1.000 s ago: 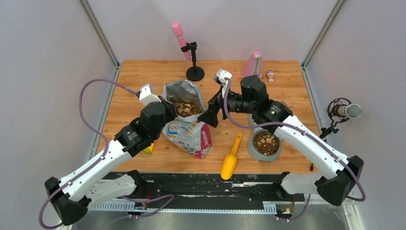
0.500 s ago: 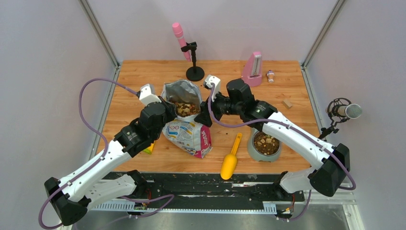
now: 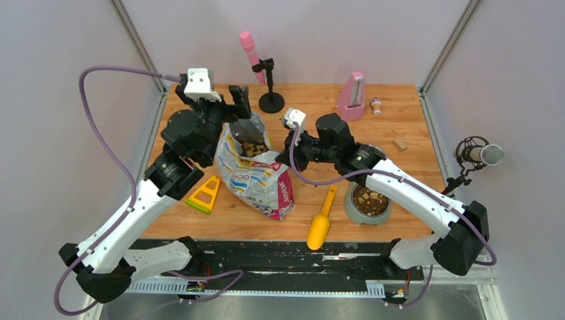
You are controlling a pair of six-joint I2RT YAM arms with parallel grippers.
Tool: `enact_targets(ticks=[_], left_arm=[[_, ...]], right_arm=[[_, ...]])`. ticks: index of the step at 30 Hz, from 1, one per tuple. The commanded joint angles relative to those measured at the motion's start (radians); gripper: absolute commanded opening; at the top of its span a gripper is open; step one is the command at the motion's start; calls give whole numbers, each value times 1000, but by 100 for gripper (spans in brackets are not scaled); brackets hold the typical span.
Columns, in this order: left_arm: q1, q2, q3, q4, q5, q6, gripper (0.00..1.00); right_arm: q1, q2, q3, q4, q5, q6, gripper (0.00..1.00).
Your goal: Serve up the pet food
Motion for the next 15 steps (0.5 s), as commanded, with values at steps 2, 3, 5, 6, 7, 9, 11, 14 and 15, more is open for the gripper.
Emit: enact_targets(ticks=[2, 3, 5, 6, 7, 9, 11, 14, 15], left_arm=[[138, 16, 113, 35, 359, 427, 100], [156, 6, 126, 33, 417, 438, 100], [188, 1, 158, -8, 532, 490, 100], [199, 1, 163, -53, 586, 554, 100], [204, -5, 158, -73, 606, 590, 100], [223, -17, 130, -136, 692, 706, 100], [254, -25, 104, -232, 750, 799, 100], [377, -3, 87, -285, 834, 866, 100], [415, 5, 88, -314, 867, 868, 100]], right_arm=[[4, -66, 14, 21, -48, -79, 0], [4, -68, 22, 9, -56, -92, 0], [4, -70, 39, -19, -59, -118, 0], [3, -73, 41, -29, -64, -134, 0], [4, -79, 37, -35, -76, -162, 0], [1, -92, 29, -45, -81, -234, 0], [-19, -96, 41, -56, -36, -243, 0], [-81, -84, 109, -114, -70, -242, 0], [-91, -85, 116, -119, -65, -263, 0]])
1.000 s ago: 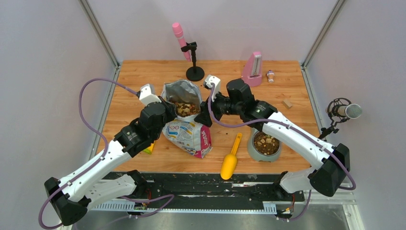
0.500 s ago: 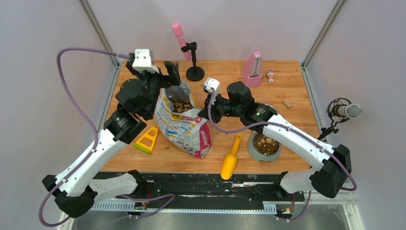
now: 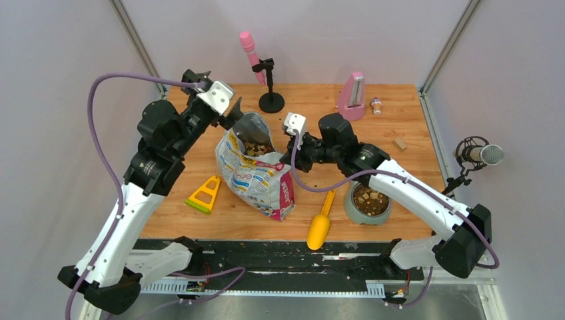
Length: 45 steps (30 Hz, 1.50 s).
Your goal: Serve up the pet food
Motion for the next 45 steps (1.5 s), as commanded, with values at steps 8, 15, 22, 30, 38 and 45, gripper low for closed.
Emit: enact_targets(ticks=[8, 15, 22, 30, 38, 45], left_arm=[[502, 201, 80, -593, 809, 431, 100], [507, 420, 151, -881, 1008, 668, 100], [508, 499, 173, -875, 1150, 689, 100], [504, 573, 200, -846, 1203, 728, 100], [444, 632, 245, -841, 1236, 735, 100], [418, 661, 300, -1072, 1224, 974, 50]], right_arm=[[-76, 17, 191, -144, -107, -214, 0], [-75, 38, 197, -157, -121, -226, 0], [-69, 62, 218, -191, -167, -233, 0], [-38, 83, 242, -227, -175, -258, 0], [-24, 92, 247, -238, -180, -261, 0], [-24, 94, 238, -228, -113, -258, 0]])
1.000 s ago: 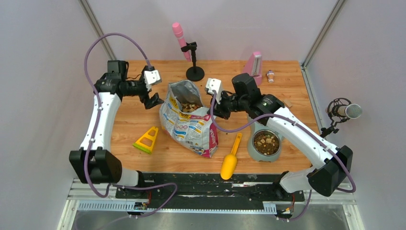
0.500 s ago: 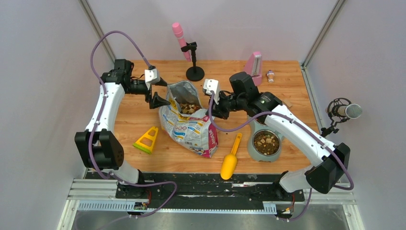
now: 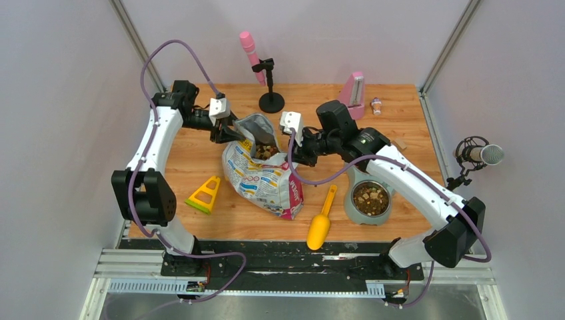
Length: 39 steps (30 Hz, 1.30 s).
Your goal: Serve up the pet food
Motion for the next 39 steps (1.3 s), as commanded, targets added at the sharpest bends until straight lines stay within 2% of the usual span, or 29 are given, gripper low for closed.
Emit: enact_targets(ticks=[1, 2, 3, 4, 6, 7, 13, 18, 22, 27, 29, 32, 37, 39], left_arm=[[-13, -5, 42, -129, 37, 154, 44], [-12, -18, 39, -130, 20, 155, 35], [-12, -25, 33, -132, 12, 154, 29], [-11, -41, 29, -131, -6, 150, 16], [-11, -69, 16, -116, -40, 120, 1], [-10, -82, 2, -83, -51, 74, 0], [29, -244, -132, 82, -165, -77, 0], [72, -389, -211, 95, -250, -81, 0], [88, -471, -244, 30, -269, -39, 0], [95, -553, -282, -108, -273, 80, 0], [95, -566, -282, -203, -270, 173, 0], [95, -572, -252, -431, -252, 397, 0], [95, -604, -257, -453, -224, 427, 0], [95, -618, -262, -369, -181, 322, 0]], right_arm=[[16, -3, 42, 56, 11, -17, 0], [15, -4, 40, 56, 19, -18, 0], [15, -6, 35, 58, 25, -17, 0], [15, -7, 30, 58, 31, -19, 0], [15, -14, 16, 62, 63, -24, 0], [14, -19, 12, 63, 88, -27, 0], [-57, -77, -29, 85, 140, -41, 0], [-183, -134, -80, 132, 109, -61, 0], [-315, -139, -95, 188, 33, -25, 0], [-424, -129, -133, 289, -49, 32, 0], [-444, -117, -133, 308, -73, 56, 0], [-449, -100, -128, 324, -111, 64, 0], [-448, -79, -120, 313, -173, 29, 0], [-445, -74, -117, 223, -297, -93, 1]])
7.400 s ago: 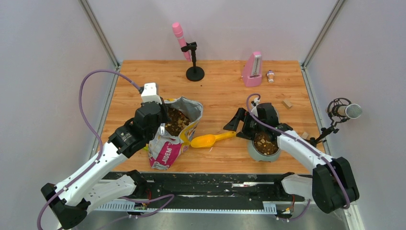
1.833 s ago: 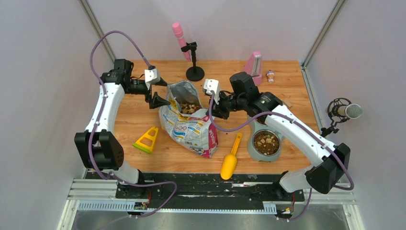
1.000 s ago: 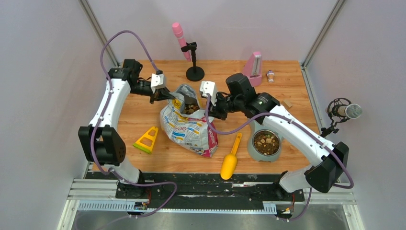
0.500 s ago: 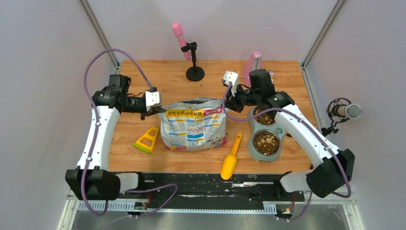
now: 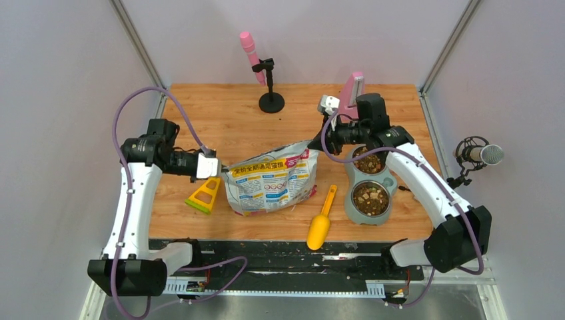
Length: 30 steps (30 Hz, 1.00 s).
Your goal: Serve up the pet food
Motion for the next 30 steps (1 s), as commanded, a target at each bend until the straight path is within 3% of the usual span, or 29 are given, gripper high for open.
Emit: enact_targets(ticks=[1, 7, 12, 17, 22, 27, 30], left_arm=[[43, -85, 42, -39, 55, -81, 0], [43, -123, 32, 82, 130, -195, 0], [43, -132, 35, 155, 148, -286, 0], [43, -152, 24, 173, 168, -299, 0], [42, -160, 18, 163, 174, -273, 0], [42, -165, 14, 144, 172, -238, 0], [42, -165, 14, 143, 160, -228, 0]], right_arm=[[-93, -12, 45, 18, -57, -209, 2], [-20, 8, 78, -167, -55, -346, 7], [30, 41, 148, -207, -10, -356, 21], [84, 79, 236, -292, -3, -411, 50], [138, 147, 322, -405, 70, -491, 64], [156, 216, 418, -488, 67, -524, 62], [168, 249, 465, -542, 66, -553, 35]])
